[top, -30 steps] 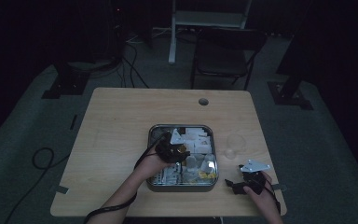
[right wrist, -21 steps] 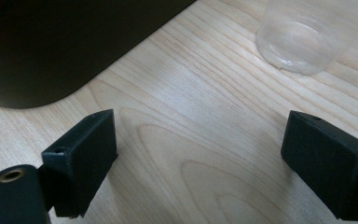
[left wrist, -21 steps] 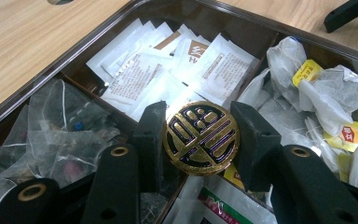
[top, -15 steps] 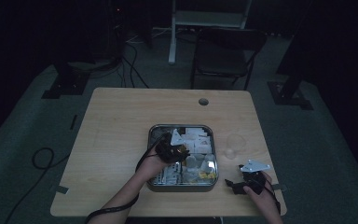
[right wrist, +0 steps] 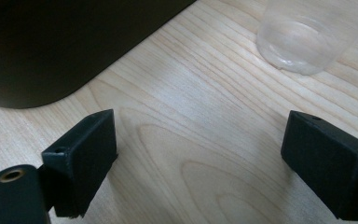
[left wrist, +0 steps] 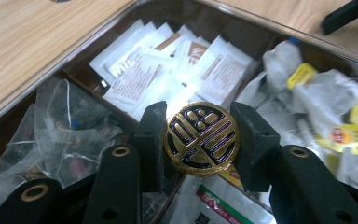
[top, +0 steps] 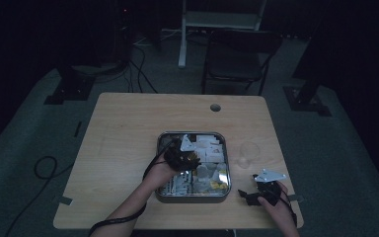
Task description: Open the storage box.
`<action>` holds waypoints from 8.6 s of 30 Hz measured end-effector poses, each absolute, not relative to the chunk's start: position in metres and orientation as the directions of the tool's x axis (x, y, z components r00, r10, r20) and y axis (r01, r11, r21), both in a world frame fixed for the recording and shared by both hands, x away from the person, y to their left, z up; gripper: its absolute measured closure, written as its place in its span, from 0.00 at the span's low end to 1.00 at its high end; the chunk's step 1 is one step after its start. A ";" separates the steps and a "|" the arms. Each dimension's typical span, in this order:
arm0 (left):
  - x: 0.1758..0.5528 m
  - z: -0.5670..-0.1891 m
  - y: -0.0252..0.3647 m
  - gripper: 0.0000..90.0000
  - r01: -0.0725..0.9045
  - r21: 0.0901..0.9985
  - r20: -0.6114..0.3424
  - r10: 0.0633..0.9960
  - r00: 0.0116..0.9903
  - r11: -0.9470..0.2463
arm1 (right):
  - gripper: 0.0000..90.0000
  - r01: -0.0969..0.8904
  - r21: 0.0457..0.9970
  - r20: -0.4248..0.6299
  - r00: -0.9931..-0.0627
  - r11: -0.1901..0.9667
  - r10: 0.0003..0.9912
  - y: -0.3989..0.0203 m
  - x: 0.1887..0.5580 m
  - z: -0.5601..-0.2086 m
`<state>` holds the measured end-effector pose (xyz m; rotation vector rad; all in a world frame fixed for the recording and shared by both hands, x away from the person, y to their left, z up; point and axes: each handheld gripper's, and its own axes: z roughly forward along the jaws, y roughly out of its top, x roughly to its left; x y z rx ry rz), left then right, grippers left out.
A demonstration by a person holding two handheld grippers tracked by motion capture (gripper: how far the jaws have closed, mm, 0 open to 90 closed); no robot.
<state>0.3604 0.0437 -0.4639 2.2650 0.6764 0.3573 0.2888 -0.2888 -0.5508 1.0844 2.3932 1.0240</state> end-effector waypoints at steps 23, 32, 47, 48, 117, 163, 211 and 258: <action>0.358 -0.421 0.077 0.67 0.334 0.776 0.096 0.623 0.776 -0.536 | 0.11 0.520 0.723 0.003 -0.661 0.455 0.750 -0.289 0.289 -0.551; 0.359 -0.415 0.104 0.67 0.355 0.789 0.096 0.671 0.735 -0.502 | 0.11 0.520 0.722 0.003 -0.661 0.455 0.751 -0.289 0.289 -0.551; 0.362 -0.423 0.157 0.67 0.429 0.782 0.087 0.761 0.643 -0.452 | 0.11 0.521 0.722 0.004 -0.660 0.455 0.751 -0.289 0.289 -0.551; 0.362 -0.424 0.160 0.67 0.433 0.781 0.083 0.762 0.642 -0.450 | 0.11 0.521 0.722 0.004 -0.660 0.455 0.751 -0.289 0.289 -0.551; 0.391 -0.521 0.285 0.67 0.639 0.747 0.019 0.967 0.253 -0.182 | 0.11 0.521 0.722 0.004 -0.660 0.455 0.751 -0.289 0.289 -0.551; 0.365 -0.502 0.280 0.01 0.534 0.803 -0.016 0.886 0.464 -0.265 | 0.11 0.521 0.722 0.003 -0.660 0.455 0.751 -0.289 0.289 -0.551; 0.286 -0.523 0.237 0.01 0.431 0.751 0.001 0.653 0.757 -0.501 | 0.11 0.520 0.723 0.003 -0.660 0.454 0.751 -0.289 0.289 -0.551; 0.276 -0.547 0.207 0.01 0.448 0.679 0.015 0.621 0.783 -0.582 | 0.11 0.521 0.721 0.003 -0.661 0.456 0.750 -0.289 0.289 -0.551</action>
